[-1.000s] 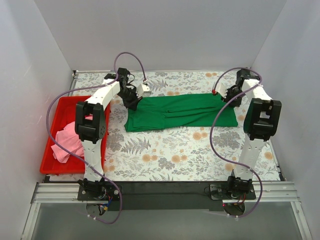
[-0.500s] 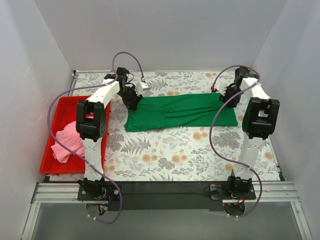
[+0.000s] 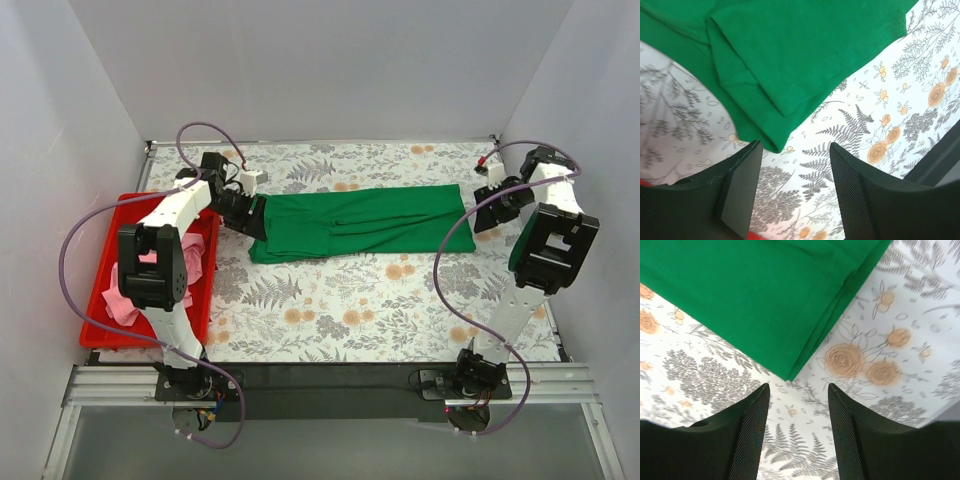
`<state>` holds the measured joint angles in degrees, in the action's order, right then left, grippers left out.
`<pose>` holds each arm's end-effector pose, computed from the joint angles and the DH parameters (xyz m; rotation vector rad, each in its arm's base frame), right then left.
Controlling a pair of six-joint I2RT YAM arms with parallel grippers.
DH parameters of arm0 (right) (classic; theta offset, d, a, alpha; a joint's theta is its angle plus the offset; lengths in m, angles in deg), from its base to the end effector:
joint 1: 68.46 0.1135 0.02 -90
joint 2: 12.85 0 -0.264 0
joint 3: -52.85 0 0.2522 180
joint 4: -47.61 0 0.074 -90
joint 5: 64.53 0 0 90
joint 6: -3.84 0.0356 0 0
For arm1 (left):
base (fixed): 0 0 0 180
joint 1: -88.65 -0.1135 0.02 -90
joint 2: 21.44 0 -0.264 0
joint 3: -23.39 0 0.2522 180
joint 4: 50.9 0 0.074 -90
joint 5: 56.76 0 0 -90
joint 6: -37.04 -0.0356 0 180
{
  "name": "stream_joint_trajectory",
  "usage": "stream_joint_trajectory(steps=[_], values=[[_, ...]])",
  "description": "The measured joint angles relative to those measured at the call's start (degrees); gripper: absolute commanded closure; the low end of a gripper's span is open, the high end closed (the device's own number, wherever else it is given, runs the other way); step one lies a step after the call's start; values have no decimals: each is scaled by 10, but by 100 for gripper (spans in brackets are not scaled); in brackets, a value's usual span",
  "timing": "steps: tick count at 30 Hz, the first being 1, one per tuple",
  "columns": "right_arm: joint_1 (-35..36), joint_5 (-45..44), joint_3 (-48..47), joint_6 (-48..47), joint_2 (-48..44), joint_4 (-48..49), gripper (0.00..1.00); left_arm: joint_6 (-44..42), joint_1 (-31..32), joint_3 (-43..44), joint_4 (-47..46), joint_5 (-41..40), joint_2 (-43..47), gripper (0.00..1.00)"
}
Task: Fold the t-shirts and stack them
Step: Fold the tshirt
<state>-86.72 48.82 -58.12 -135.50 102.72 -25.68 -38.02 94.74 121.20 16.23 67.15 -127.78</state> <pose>0.3916 -0.1143 0.2271 -0.7877 2.6099 0.3072 0.3651 -0.0589 0.2291 -0.1115 2.8648 -0.9245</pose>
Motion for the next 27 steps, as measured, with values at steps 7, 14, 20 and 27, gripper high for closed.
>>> stream_joint_trajectory(steps=[7, 14, 20, 27], values=[[-15, 33, 1, 73, 41, -10, 41, 64, 3, -46, -26, -12, -3, 44], [-12, 46, -3, 111, 85, -13, 40, 80, 3, -49, -39, -19, -16, 43], [-12, 49, -16, 131, 109, -17, 43, 85, 2, -52, -43, -21, -21, 43], [-12, 56, -26, 140, 116, -19, 53, 85, 2, -56, -45, -22, -21, 43]])
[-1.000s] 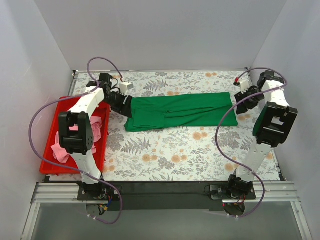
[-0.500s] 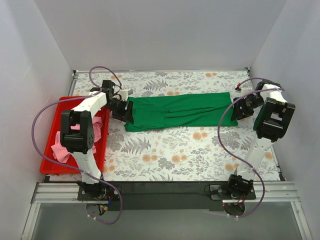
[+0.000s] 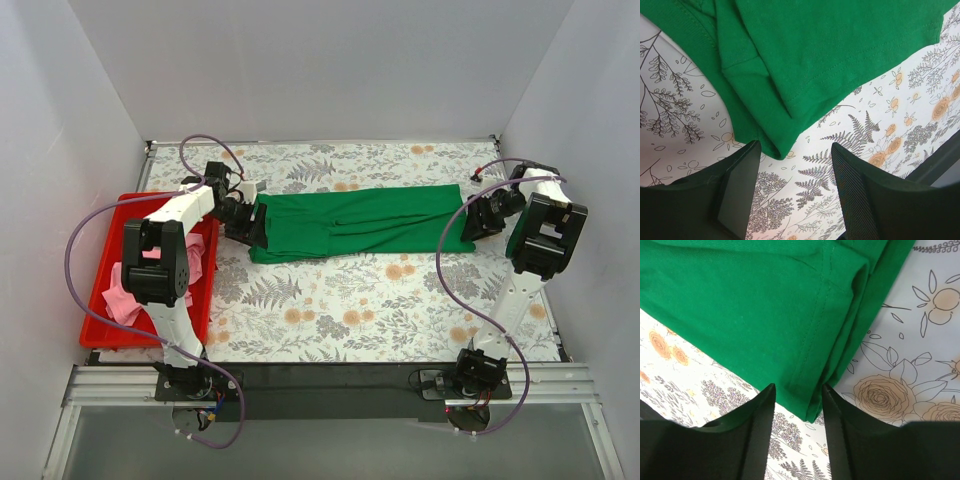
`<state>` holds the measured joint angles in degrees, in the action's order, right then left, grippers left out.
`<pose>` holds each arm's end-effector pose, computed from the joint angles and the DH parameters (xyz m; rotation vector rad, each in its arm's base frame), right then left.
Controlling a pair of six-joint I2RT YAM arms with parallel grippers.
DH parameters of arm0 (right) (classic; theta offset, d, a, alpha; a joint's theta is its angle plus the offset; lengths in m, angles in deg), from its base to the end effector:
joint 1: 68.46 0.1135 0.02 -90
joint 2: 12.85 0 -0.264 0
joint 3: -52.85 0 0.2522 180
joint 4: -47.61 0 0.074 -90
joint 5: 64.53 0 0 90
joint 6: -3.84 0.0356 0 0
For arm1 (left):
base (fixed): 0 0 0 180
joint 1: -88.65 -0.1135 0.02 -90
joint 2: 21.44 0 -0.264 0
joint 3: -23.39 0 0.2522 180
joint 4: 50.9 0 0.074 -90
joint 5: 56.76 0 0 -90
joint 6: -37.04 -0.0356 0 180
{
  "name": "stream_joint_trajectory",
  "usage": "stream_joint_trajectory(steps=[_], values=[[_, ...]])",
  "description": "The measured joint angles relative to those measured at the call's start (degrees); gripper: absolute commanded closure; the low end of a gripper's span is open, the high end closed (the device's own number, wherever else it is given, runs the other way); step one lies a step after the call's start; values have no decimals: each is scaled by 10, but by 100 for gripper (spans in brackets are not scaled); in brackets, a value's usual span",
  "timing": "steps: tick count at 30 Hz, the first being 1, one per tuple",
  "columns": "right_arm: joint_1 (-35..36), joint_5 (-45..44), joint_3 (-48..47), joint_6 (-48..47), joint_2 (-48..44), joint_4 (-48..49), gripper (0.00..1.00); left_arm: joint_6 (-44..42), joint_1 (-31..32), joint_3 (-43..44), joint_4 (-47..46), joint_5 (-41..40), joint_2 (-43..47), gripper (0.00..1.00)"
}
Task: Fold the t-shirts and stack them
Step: Fold the tshirt
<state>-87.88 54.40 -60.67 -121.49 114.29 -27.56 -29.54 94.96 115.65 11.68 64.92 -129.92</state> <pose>0.4082 -0.1256 0.1594 -0.3983 2.7948 0.6330 0.3618 -0.0588 0.1911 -0.3599 2.9475 -0.8886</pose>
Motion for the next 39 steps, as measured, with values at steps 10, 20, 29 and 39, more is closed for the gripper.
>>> stream_joint_trajectory(steps=[10, 20, 29, 39], values=[[0, 2, 0, 1, 0, 0, 72, 0, -3, 0, 0, 0, -7, 45], [0, 0, 2, -4, 0, -1, 99, 0, -5, 0, 0, 1, -12, 49], [0, -5, 14, -10, -3, -1, 99, 5, -6, -2, -1, -2, -29, 49], [0, -14, 21, -19, -7, -1, 99, 6, -6, -2, -3, 4, -38, 74]])
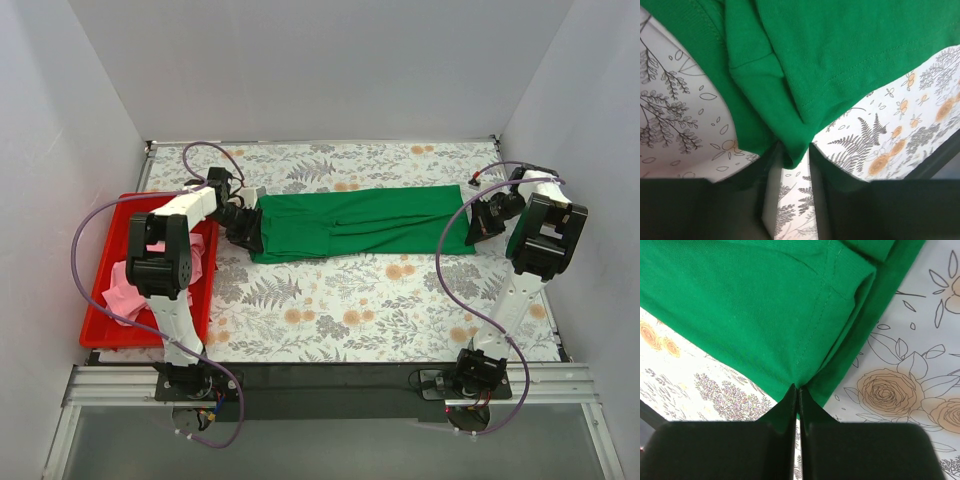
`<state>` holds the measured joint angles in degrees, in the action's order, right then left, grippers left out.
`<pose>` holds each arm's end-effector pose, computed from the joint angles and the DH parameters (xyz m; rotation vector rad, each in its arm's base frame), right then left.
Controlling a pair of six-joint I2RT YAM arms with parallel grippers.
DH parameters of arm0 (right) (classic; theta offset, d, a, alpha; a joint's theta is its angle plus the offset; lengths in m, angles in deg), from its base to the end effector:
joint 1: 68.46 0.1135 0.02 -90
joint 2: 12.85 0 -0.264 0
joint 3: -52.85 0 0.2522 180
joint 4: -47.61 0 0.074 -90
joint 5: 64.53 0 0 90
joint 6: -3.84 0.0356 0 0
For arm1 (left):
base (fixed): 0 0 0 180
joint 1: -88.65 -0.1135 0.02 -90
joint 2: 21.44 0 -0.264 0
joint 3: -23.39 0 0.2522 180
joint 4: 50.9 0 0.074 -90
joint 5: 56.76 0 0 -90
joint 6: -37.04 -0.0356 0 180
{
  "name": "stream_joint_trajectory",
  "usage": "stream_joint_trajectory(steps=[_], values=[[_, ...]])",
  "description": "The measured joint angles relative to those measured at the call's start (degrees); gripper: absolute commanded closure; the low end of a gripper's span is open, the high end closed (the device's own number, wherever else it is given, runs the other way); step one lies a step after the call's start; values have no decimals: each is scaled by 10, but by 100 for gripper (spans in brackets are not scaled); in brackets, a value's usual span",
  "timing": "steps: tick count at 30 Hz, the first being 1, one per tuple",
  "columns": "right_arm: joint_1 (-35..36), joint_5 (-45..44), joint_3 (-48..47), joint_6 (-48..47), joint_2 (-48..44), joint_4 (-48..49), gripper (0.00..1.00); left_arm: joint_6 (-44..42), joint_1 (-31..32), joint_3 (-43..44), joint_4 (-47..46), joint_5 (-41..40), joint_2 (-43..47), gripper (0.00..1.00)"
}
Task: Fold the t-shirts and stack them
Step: Fold the tshirt
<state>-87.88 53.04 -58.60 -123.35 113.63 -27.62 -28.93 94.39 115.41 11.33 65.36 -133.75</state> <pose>0.4016 -0.1241 0.1548 -0.4390 2.8186 0.6193 0.3666 -0.0559 0.1670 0.4201 -2.9638 0.8829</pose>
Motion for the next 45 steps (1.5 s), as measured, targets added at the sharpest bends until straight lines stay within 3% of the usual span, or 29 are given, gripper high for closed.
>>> stream_joint_trajectory(steps=[1, 4, 15, 29, 31, 34, 35, 36, 39, 45], values=[[0, 0, 0, -1, -1, 0, 99, 0, 0, 0, 1, 1, 0, 85], [0, -5, 0, -3, -1, 0, 99, 2, 0, 0, 7, 3, 0, 100], [-10, -50, 15, -38, -32, -1, 99, -19, -16, 67, 70, -15, 0, 100], [-16, -95, 128, -97, -83, 3, 98, -32, -17, 20, 89, -28, 0, 100], [-16, -94, 128, -95, -83, 4, 81, -30, -17, 20, 87, -27, 0, 100], [-16, -95, 127, -94, -84, 3, 53, -27, -17, 20, 82, -22, -2, 81], [-16, -94, 127, -93, -85, 1, 49, -26, -17, 20, 82, -20, -2, 77], [-16, -92, 127, -95, -88, -3, 47, -25, -18, 20, 80, -16, -2, 71], [-16, -91, 126, -101, -103, -1, 46, -21, -19, 23, 76, -7, 4, 65], [-11, -26, 113, -89, -172, -1, 51, -10, -17, 41, 64, 26, 37, 64]])
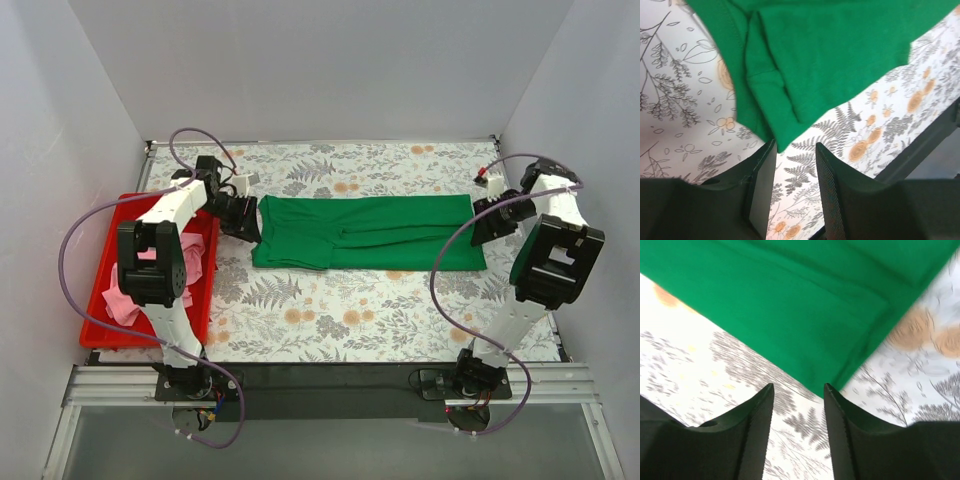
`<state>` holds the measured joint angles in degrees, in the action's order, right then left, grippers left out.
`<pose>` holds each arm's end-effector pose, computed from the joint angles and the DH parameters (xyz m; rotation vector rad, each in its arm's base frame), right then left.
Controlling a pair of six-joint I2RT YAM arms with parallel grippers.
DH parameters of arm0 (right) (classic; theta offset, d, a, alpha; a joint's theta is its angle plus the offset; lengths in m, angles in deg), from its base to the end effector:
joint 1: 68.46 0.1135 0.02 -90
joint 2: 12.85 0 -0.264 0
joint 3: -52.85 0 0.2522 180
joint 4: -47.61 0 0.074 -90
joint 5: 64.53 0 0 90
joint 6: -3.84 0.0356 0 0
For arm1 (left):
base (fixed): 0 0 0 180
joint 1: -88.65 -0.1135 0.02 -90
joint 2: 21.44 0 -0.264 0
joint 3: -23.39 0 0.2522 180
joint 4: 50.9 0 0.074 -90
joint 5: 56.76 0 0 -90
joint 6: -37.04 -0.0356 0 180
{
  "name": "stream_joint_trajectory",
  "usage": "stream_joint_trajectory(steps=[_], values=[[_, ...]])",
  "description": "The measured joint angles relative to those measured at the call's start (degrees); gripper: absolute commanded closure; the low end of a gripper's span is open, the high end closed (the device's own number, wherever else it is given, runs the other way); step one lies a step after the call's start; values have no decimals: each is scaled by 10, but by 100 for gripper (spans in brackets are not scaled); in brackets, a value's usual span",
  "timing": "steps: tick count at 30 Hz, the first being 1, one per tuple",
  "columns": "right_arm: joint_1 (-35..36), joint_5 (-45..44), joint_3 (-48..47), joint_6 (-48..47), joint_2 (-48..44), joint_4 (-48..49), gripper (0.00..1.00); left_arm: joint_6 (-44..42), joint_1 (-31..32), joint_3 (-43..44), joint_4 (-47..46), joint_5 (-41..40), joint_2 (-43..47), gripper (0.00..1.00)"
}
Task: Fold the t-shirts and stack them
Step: Fold the tshirt
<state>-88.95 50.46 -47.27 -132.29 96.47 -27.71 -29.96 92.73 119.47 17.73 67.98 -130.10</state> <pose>0.3485 -0.1142 0.2165 -0.6479 2.7136 0.4433 0.3640 -0.0463 0.2067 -0.4201 2.9580 -0.9621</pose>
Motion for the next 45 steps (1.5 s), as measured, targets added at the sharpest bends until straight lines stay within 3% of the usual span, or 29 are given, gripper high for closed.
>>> stream_joint_trajectory(steps=[5, 11, 15, 24, 32, 45], values=[[71, 90, 1, 64, -57, 22, 56, 35, 17, -25, -26, 37, 26, 64], [228, 167, 56, 208, -72, 155, 55, 90, 42, -80, -67, 50, 24, 64], [338, 190, 97, 320, -71, 263, 53, 116, 45, -99, -87, 38, 11, 63], [499, 167, 149, 553, -27, 484, 45, 150, 45, -116, -110, -13, -4, 61], [530, 132, 172, 659, 17, 555, 42, 161, 45, -116, -122, -15, -12, 61], [531, 115, 244, 691, 0, 576, 44, 169, 45, -119, -131, -11, -17, 61]])
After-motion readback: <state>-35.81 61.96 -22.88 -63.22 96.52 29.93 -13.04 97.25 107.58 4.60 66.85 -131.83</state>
